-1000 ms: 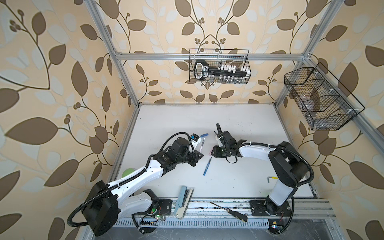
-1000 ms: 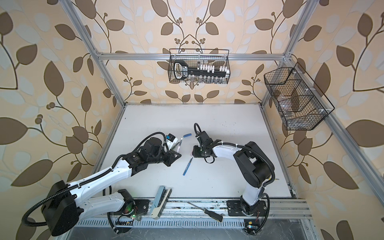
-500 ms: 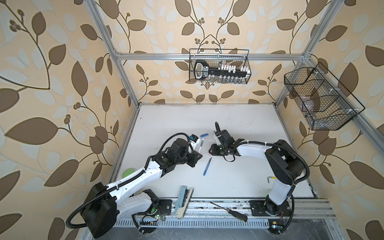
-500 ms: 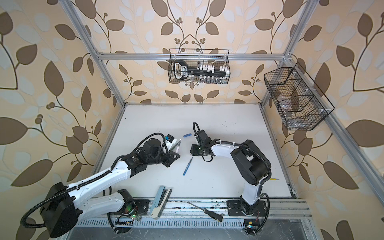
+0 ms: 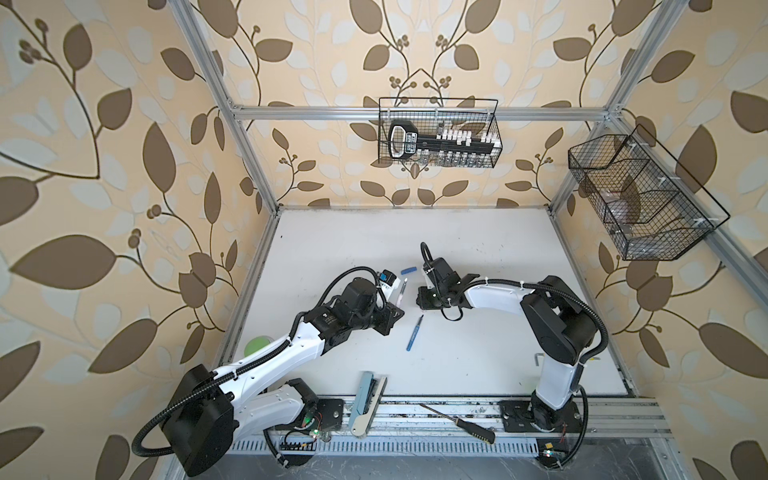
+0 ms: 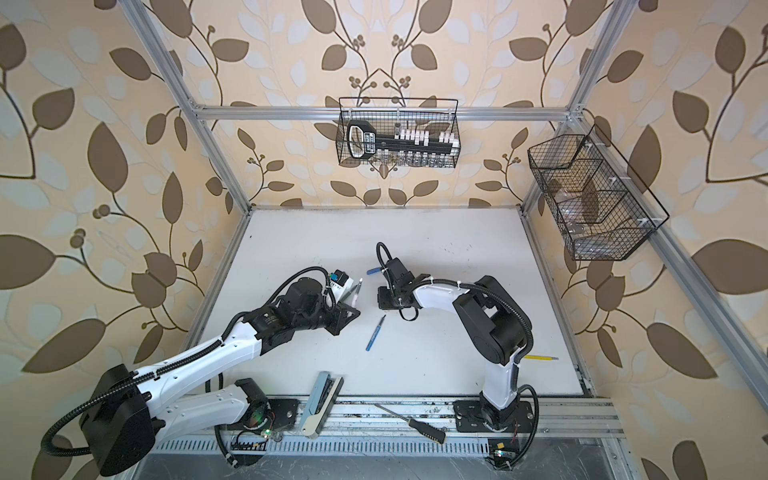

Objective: Insert the pens into the pen caps
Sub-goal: 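Lift the pink cap with the right gripper while the left gripper holds the pen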

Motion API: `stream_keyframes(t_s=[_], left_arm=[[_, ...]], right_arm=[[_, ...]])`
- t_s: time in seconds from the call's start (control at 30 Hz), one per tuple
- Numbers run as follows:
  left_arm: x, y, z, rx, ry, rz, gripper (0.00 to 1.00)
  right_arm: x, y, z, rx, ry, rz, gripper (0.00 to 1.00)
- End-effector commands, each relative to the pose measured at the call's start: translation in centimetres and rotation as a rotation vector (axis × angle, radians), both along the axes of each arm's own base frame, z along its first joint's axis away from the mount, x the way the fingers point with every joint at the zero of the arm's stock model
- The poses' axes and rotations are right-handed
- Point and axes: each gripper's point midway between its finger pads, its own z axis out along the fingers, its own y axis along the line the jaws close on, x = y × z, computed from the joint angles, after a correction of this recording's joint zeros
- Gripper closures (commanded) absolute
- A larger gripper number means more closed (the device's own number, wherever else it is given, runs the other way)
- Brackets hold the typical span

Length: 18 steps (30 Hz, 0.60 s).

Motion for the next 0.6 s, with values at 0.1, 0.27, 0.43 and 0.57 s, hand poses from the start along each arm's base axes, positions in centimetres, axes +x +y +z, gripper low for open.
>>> stream_keyframes(t_s=[0.1,0.27,0.43,0.57], left_arm=[[-0.22,-0.38,0.41,-0.023,-0.015,-0.015,0.86],[-0.21,-0.63,0.47,-0.030,-0.011,-0.024,0.86],[-0.24,-0.88,0.28,-0.029,-0.003,-0.036,0.86],[-0.13,-1.07,0.23,-0.031,-0.003,-0.042,0.86]], right_arm=[[-1.98,-1.93,-2.25,-0.104,0.072,0.016,0.80],[-2.11,-2.16,-1.87,-0.099,0.061,0.023,0.82],[-2.06,-2.37,-2.46,-0.122,0.059,0.030,0.79],[-1.71,-1.89,-2.20,-0.107,0.045,0.036,0.80]])
